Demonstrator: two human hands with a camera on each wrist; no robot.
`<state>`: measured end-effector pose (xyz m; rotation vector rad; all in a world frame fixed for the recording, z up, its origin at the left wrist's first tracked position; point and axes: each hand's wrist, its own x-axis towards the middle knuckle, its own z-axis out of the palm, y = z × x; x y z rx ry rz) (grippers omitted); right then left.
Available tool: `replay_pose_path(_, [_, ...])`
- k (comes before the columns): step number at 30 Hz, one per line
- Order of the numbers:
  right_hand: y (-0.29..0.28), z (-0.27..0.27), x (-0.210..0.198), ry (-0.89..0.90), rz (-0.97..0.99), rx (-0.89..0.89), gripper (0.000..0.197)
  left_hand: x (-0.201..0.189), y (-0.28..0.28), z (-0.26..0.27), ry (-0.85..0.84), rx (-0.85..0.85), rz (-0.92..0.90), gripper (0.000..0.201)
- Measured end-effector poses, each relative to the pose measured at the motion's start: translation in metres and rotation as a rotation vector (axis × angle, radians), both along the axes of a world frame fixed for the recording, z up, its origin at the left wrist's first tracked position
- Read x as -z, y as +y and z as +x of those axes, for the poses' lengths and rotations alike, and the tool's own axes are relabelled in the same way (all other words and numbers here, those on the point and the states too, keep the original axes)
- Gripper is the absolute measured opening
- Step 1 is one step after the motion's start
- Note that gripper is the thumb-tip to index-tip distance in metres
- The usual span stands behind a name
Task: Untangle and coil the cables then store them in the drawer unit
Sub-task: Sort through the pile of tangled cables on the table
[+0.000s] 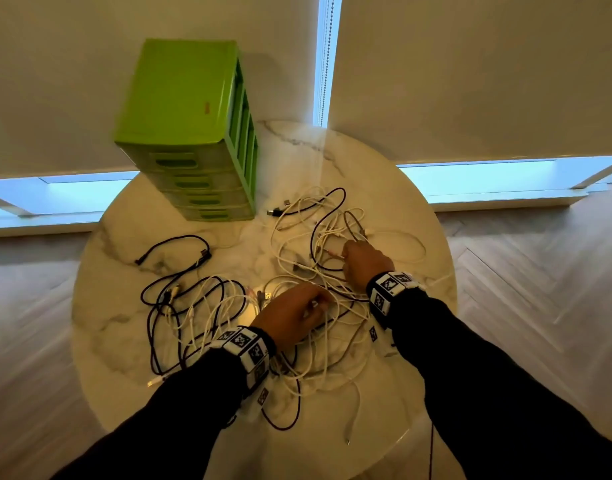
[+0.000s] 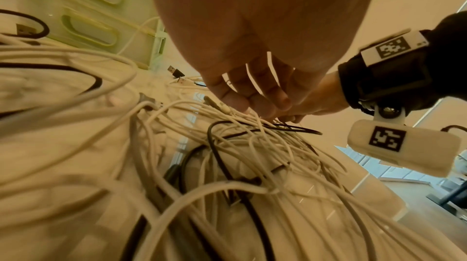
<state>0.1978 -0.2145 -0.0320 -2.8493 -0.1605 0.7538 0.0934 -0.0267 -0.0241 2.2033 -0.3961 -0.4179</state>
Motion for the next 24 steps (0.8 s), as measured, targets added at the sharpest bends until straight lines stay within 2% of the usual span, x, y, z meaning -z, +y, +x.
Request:
replay_pose_path(4, [-0.009,0.005,-0.005,0.001,0.112,-0.040,0.023,0.006,0.004,-0.004,0.032,-0.032,-0.026,0.019])
replay_pose_path(7, [-0.024,0.011,-0.020,-0.200,0.406,0.073,0.008,0.005,0.006,-0.004,0.011,-0.058,-0.045,0.019])
replay_pose_path(9, [-0.032,0.014,-0.043,-0.315,0.640,0.167,0.008,0.000,0.005,-0.001,0.039,-0.095,-0.066,0.023])
replay_pose_path(11, [-0.032,0.012,-0.069,-0.300,0.871,0.231,0.010,-0.010,0.000,0.004,0.097,-0.153,-0.147,0.036])
replay_pose_path(13, [-0.025,0.001,-0.090,-0.227,1.010,0.210,0.015,-0.022,-0.006,0.009,0.101,-0.189,-0.229,0.049])
replay_pose_path(15, [-0.015,-0.017,-0.100,-0.146,1.063,0.151,0.022,-0.035,-0.011,0.014,0.032,-0.198,-0.289,0.051])
replay_pose_path(19, [0.003,-0.041,-0.098,-0.068,1.095,0.092,0.032,-0.053,-0.012,0.018,-0.109,-0.300,-0.378,0.034])
replay_pose_path(22, [0.013,-0.050,-0.089,-0.080,1.117,0.102,0.031,-0.054,-0.003,0.018,-0.191,-0.366,-0.365,0.024])
replay_pose_path(24, [0.018,-0.054,-0.078,-0.075,1.096,0.060,0.022,-0.055,0.003,0.016,-0.235,-0.379,-0.370,0.022])
